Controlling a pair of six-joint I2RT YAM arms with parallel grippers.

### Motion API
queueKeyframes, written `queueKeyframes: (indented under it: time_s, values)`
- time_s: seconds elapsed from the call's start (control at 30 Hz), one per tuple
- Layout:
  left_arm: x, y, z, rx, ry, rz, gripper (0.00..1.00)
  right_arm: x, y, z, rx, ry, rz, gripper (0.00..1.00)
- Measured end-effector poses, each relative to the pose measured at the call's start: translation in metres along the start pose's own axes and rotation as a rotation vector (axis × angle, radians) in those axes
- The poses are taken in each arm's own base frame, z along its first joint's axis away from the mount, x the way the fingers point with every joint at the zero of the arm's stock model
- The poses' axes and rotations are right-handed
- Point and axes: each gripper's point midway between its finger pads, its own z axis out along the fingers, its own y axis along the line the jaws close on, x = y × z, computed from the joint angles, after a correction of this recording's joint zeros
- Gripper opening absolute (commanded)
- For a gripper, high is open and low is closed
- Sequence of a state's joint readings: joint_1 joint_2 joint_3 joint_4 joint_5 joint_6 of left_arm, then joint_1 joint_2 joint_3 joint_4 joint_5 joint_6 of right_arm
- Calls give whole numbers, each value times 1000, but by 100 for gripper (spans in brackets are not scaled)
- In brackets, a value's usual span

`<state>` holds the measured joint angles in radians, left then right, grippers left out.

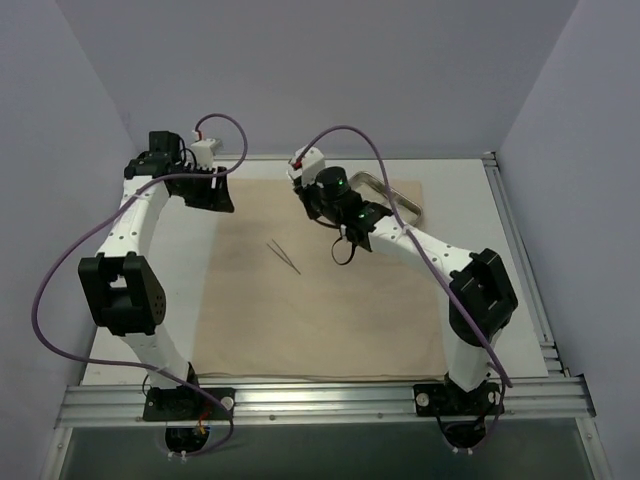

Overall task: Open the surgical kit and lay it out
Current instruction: Place the medical item in the surgical kit.

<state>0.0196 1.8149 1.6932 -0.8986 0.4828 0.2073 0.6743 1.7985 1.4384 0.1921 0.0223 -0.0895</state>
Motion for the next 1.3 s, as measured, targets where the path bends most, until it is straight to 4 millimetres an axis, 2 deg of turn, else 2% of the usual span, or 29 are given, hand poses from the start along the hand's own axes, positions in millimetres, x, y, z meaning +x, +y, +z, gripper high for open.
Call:
queueKeyframes:
  time_s: [0.03, 0.1, 0.2, 0.27, 0.43, 0.6, 0.8, 0.83, 1.0, 1.3]
  values:
    - [-9, -14, -3, 25, -25, 8, 68, -7, 22, -1, -32, -34, 3, 0]
    - [-27, -46, -9, 82, -80, 30, 69, -15, 50, -3, -73, -80, 30, 0]
    - [-43, -91, -17, 187, -140, 37, 70, -18, 57, -3, -69, -106, 87, 0]
    - [-50, -105, -22, 229, -167, 21, 70, -20, 57, -2, -58, -122, 125, 0]
    - [-58, -112, -20, 266, -199, -28, 70, -31, 64, -3, -56, -162, 185, 0]
    - [-56, -127, -13, 292, -191, -37, 71, -31, 84, -6, -89, -161, 197, 0]
    - [-64, -143, -10, 320, -217, -18, 69, -31, 95, -9, -110, -160, 201, 0]
    - [-65, -144, -10, 321, -220, -18, 68, -31, 95, -9, -110, -160, 202, 0]
    - [-67, -144, -10, 316, -228, -22, 46, -31, 95, -9, -110, -161, 209, 0]
    - [-69, -141, -8, 303, -234, -19, 31, -34, 95, -9, -113, -172, 217, 0]
